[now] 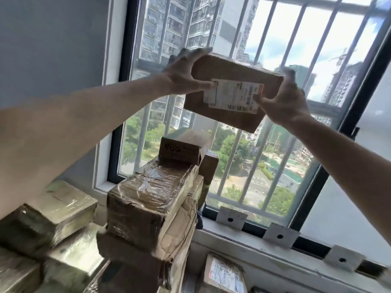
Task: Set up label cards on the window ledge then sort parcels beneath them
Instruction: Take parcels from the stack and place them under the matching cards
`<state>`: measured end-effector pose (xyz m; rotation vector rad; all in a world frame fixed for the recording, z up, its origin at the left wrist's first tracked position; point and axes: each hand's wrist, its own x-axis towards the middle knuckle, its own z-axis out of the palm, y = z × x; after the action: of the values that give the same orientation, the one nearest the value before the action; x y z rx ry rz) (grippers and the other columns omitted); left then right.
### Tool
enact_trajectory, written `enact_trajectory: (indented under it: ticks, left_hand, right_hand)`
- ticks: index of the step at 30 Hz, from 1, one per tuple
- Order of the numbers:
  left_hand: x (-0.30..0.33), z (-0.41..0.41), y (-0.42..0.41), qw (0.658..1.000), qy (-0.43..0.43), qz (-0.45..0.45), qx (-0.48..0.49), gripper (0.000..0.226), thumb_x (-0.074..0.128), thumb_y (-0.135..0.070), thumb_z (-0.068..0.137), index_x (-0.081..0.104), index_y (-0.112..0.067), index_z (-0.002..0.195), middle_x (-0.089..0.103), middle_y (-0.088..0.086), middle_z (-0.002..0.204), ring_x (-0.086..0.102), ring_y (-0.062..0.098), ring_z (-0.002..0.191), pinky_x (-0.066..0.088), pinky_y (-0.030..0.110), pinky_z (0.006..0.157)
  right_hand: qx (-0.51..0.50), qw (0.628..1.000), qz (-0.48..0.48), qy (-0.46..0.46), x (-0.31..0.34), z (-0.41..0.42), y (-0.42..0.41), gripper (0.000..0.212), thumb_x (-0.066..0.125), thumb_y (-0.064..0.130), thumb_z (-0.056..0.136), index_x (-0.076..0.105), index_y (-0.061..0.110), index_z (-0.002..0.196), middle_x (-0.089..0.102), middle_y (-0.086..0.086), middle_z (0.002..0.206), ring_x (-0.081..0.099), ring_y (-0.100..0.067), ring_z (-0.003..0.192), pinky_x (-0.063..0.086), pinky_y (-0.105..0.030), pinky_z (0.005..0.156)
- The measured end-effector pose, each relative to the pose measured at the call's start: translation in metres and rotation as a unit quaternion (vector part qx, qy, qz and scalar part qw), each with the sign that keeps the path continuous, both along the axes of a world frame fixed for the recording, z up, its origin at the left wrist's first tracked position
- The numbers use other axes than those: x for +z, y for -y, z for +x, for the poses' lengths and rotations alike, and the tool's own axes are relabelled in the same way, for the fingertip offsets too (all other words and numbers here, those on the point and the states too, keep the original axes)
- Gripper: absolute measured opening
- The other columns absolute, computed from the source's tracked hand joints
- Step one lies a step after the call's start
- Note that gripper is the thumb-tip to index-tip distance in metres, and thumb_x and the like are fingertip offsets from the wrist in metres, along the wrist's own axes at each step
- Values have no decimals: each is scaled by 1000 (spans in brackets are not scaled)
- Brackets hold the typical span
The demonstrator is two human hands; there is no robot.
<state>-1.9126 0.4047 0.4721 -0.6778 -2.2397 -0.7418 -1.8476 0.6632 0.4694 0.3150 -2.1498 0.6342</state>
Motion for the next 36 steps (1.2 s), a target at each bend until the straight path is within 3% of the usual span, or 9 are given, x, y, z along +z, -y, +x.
enact_trajectory:
  ticks: [2,5,7,10,14,19,23,33,36]
  left_hand:
    - [-7,17,-3,996,3,4,-85,110,78,-61,73,11,-39,157,18,8,162,17,30,147,19,53,117]
    - [-25,39,-15,988,21,-9,-153,131,85,-61,60,0,-40,157,9,8,163,12,23,145,17,53,117]
    - [-37,52,-26,987,39,-35,-151,141,88,-64,50,-4,-46,155,-3,10,164,0,31,150,11,61,117]
    - [-43,73,-41,984,63,-65,-157,146,91,-53,45,-6,-47,155,-19,13,162,-15,41,148,3,70,115]
    - [-46,106,-67,976,41,-140,-160,147,96,-34,51,-5,-38,157,-24,14,160,-17,49,144,-2,65,114]
    - [-66,126,-103,975,-21,-161,-153,137,97,-28,56,6,-40,157,-21,17,159,-3,53,144,21,66,114]
    - [-82,160,-124,971,-38,-165,-171,133,95,-18,56,11,-36,158,-19,14,160,14,47,144,42,52,108]
    - [-111,227,-160,972,-25,-181,-145,135,97,-32,55,7,-40,155,-19,19,160,-7,49,147,19,57,115]
    - [-118,243,-166,972,-13,-183,-146,133,96,-33,57,8,-39,157,-22,15,160,-11,47,147,16,50,114]
  right_hand:
    - [18,999,-27,-4,-6,14,-4,97,85,28,78,20,7,147,60,-1,106,63,-19,95,49,-13,72]
    - [42,998,38,33,-21,34,-16,131,94,37,59,7,8,153,58,-6,118,60,-20,109,46,-17,88]
    - [27,993,74,83,-31,54,-26,149,95,47,49,-1,11,157,50,-9,128,52,-23,120,41,-19,99]
    - [-34,982,116,148,-44,81,-44,165,86,76,29,-8,32,157,28,-17,147,32,-41,137,29,-55,118]
    - [-109,967,125,194,-54,117,-68,164,93,61,37,-21,40,153,-12,-22,161,-3,-53,147,5,-66,119]
    - [-87,972,106,192,-69,163,-109,167,85,73,27,-22,45,151,-5,-18,159,3,-53,147,14,-70,117]
    - [-61,972,102,202,-86,195,-139,168,72,92,17,-22,49,149,-4,-15,158,2,-53,147,19,-70,116]
    - [-27,971,108,210,-116,252,-184,163,74,90,21,-24,54,146,-10,-17,161,2,-50,148,21,-67,117]
    - [-21,971,114,210,-122,265,-192,162,78,85,26,-24,51,147,-11,-16,161,1,-51,148,17,-66,119]
